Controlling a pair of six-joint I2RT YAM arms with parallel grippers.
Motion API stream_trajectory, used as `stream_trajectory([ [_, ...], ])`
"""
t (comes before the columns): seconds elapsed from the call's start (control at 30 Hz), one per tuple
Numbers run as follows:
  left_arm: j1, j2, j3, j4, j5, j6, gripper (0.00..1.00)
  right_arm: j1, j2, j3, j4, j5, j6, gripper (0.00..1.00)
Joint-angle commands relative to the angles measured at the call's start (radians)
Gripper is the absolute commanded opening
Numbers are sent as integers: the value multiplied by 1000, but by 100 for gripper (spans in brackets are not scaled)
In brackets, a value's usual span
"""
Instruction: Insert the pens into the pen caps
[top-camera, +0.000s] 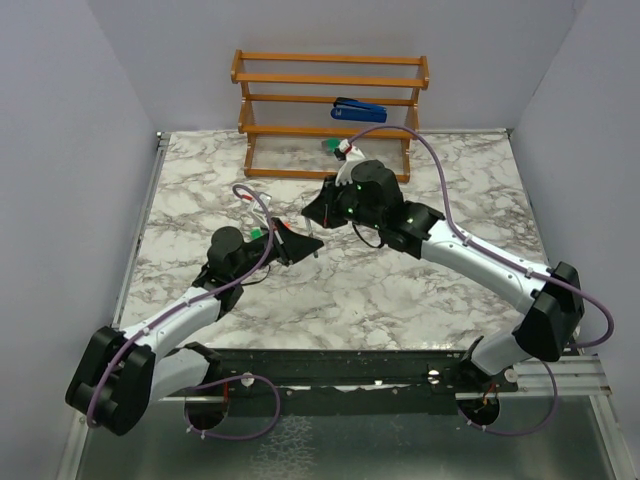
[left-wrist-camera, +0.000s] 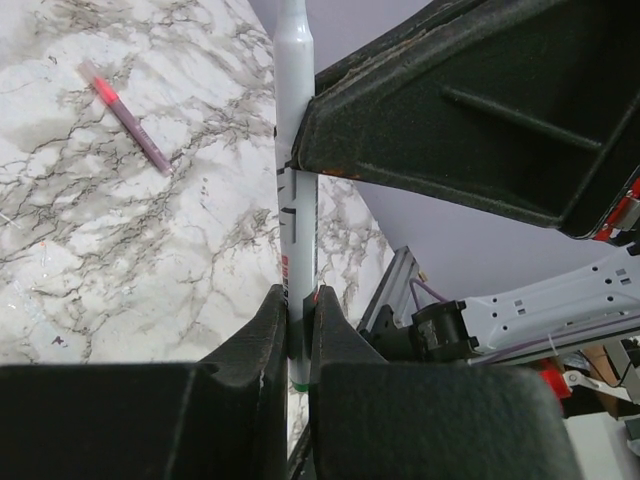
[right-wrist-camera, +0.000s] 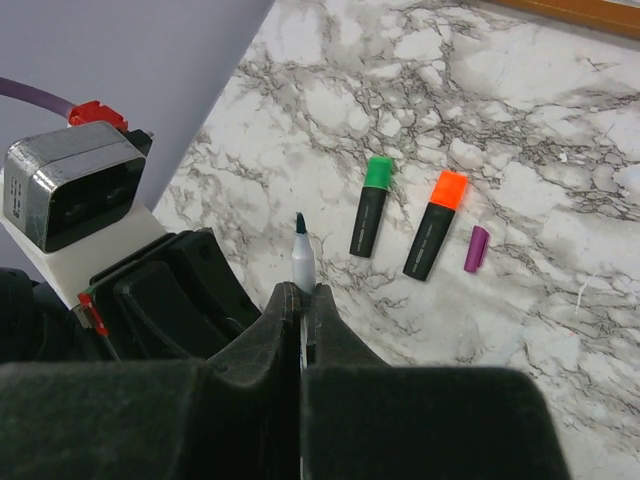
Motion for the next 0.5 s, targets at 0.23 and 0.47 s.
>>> stream_trajectory([
  [0.23,5,44,21,25,-15,40,0,10,-23,12,-61,56,-58,54],
  [0.47,5,52,6,8,-25,57,0,7,-50,92,-113,324,-102,65],
])
